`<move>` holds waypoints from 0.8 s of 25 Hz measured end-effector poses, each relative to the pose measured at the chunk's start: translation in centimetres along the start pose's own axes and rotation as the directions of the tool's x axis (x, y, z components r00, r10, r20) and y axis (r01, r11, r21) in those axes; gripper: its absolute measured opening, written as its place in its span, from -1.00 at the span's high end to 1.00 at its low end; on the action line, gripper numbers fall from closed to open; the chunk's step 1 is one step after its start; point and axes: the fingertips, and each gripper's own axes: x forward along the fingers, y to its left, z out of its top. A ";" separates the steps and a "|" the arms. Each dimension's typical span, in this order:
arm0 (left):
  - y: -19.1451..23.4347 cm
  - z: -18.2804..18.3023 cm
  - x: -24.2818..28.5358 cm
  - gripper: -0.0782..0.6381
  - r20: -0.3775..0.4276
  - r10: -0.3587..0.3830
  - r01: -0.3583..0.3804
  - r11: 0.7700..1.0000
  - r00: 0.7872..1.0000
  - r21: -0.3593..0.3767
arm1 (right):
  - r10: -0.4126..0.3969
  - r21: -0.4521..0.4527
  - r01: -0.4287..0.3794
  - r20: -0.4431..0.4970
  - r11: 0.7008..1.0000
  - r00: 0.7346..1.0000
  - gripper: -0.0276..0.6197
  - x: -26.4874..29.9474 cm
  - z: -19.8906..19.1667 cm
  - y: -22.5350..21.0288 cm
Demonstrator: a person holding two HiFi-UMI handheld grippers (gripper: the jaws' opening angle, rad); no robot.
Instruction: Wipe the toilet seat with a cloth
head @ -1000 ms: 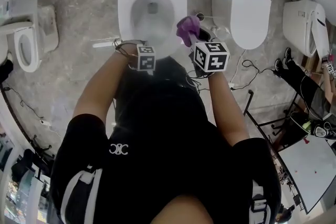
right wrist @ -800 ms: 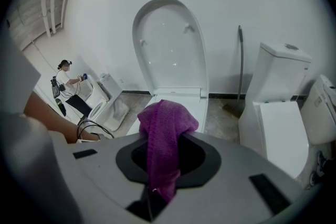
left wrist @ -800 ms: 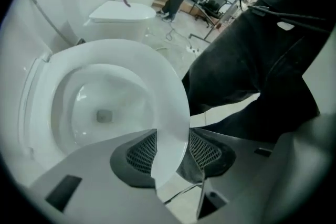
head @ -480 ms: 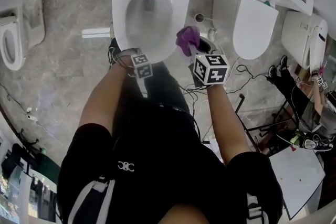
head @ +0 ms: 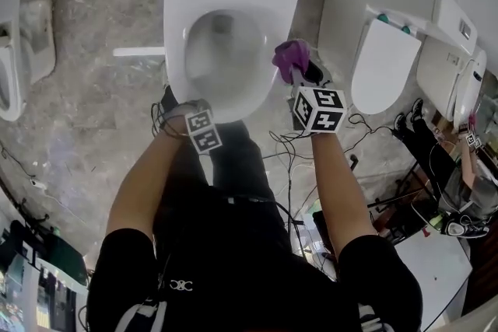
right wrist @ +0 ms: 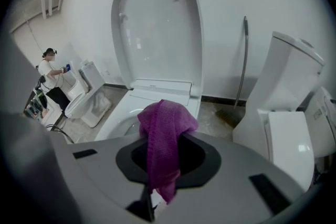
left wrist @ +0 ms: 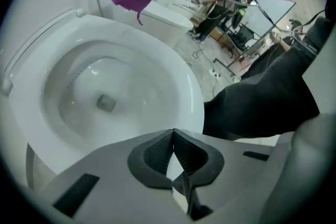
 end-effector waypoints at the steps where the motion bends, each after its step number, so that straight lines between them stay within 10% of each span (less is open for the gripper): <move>1: 0.5 0.3 -0.5 0.76 0.035 -0.002 0.003 0.999 0.999 -0.037 | -0.016 -0.007 0.016 0.020 1.000 1.000 0.72 1.2 0.9 -0.8; 8: 6.5 3.1 -5.1 0.76 0.241 0.117 -0.043 0.955 0.964 -0.292 | -0.079 -0.130 0.092 0.101 0.987 0.992 0.72 8.9 6.3 -5.5; 20: 12.2 4.4 -8.7 0.76 0.322 0.284 -0.097 0.866 0.903 -0.491 | -0.109 -0.193 0.123 0.080 0.974 0.991 0.72 17.8 7.8 -7.6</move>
